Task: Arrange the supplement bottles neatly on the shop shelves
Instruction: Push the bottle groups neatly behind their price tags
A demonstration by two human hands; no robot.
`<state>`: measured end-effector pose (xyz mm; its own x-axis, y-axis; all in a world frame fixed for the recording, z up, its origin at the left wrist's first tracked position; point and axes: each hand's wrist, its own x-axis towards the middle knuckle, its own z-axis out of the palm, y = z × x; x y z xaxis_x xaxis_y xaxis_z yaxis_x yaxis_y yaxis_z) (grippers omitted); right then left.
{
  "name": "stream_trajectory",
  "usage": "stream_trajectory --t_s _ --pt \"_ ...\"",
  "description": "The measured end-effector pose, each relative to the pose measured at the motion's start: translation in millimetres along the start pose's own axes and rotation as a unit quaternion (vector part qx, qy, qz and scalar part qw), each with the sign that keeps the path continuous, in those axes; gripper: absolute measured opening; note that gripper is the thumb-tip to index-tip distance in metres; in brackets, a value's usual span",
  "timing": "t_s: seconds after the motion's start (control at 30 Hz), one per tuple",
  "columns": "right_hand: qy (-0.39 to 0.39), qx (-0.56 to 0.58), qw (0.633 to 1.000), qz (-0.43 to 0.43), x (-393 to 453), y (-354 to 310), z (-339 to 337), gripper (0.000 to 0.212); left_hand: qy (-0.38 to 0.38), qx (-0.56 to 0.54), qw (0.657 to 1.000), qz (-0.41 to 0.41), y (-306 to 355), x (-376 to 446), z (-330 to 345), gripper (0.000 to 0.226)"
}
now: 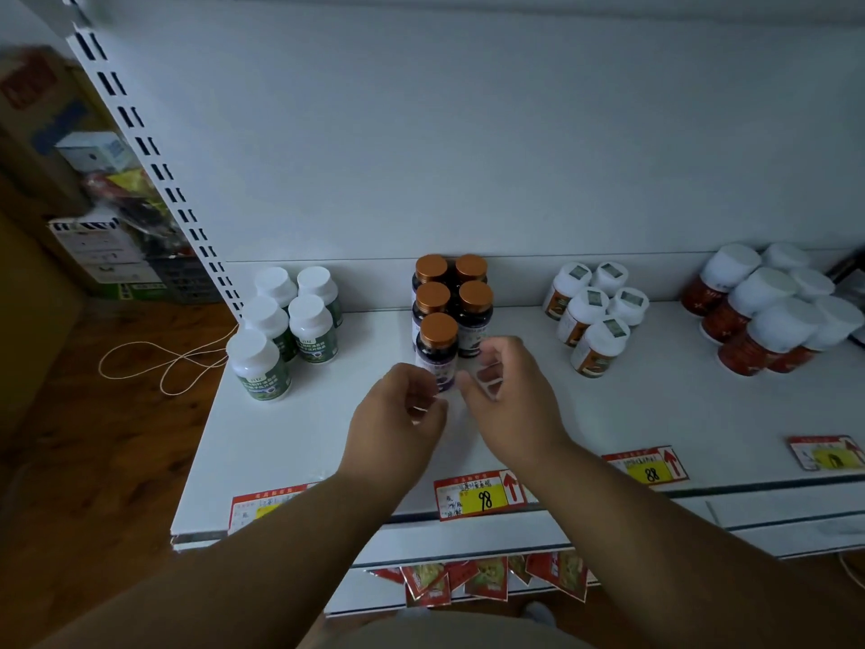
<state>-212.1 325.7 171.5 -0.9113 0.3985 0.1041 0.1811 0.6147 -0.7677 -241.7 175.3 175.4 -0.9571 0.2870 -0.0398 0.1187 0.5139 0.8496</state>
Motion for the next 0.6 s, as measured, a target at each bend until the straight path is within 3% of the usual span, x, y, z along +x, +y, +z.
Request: stream_trajectory --t_s 0.33,0.53,0.6 --pt "0.031 0.011 0.999 0.028 -22 33 -54 0.012 -0.065 -0.044 0.996 0.044 34 -7 47 0.019" --pt "0.021 0.031 0.998 0.056 -18 73 -108 0.002 -0.055 -0.122 0.991 -0.028 63 4 106 0.037" --pt "0.038 0.060 0.994 0.086 -8 89 -129 0.009 -0.054 -0.154 0.985 -0.060 77 8 125 0.047"
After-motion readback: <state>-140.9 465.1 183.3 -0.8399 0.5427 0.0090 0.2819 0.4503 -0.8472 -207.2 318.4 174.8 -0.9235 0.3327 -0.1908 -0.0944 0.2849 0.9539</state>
